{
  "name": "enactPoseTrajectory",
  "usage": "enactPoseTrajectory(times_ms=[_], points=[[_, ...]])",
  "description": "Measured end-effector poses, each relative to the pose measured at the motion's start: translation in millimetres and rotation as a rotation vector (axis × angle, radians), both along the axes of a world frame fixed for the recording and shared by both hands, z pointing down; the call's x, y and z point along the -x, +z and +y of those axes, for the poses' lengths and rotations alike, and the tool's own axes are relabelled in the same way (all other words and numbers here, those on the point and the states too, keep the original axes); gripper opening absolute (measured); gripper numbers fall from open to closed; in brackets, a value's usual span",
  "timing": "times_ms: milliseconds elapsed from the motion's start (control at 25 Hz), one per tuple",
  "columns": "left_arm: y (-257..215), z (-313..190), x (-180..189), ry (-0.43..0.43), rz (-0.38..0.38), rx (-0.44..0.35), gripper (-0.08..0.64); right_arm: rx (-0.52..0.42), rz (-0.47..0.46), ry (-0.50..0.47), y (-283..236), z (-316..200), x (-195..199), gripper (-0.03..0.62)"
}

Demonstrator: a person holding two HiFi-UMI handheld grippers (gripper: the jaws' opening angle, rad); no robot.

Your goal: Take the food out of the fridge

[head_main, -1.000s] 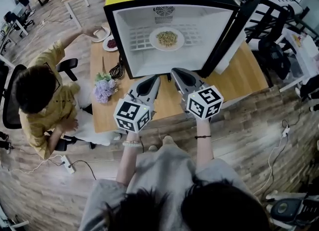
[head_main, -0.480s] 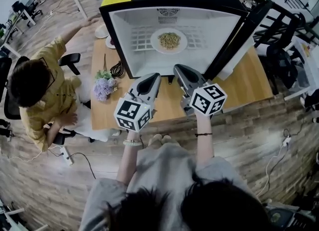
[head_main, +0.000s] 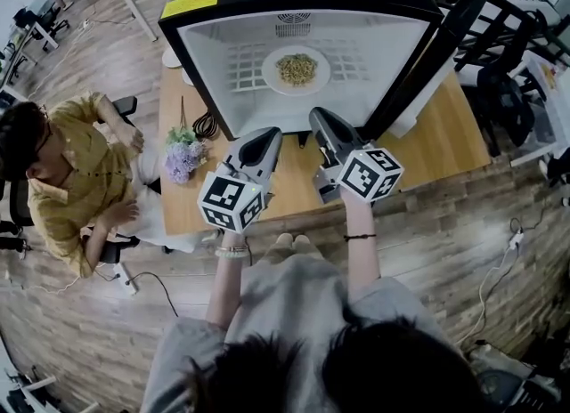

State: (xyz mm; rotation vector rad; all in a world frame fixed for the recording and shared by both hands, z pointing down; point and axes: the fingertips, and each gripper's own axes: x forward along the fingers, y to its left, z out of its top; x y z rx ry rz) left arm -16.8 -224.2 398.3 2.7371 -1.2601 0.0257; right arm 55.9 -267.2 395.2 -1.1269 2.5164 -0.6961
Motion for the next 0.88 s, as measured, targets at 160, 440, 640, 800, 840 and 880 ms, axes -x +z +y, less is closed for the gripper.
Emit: enactPoseTrajectory(times_ms=[160, 440, 640, 800, 840, 880], points=[[2, -4, 1, -0.011, 0.001, 0.010, 0.008, 0.022, -0.060, 0.019, 0, -6, -2, 0.011], [3, -9, 5, -0.026, -0.011, 0.017, 0.008, 0.055, -0.095, 0.040, 6, -16, -4, 0.015], [5, -15, 8, -0.036, -0.018, 0.024, 0.008, 0.083, -0.147, 0.043, 10, -24, -2, 0.064], [7, -19, 9, -0.039, -0.022, 0.030, 0.008, 0.125, -0.188, 0.050, 16, -30, -3, 0.092], [7, -20, 9, -0.039, -0.022, 0.031, 0.008, 0.139, -0.203, 0.051, 18, -31, -3, 0.102], [8, -21, 8, -0.038, -0.023, 0.032, 0.008, 0.153, -0.220, 0.053, 20, -33, -4, 0.110]])
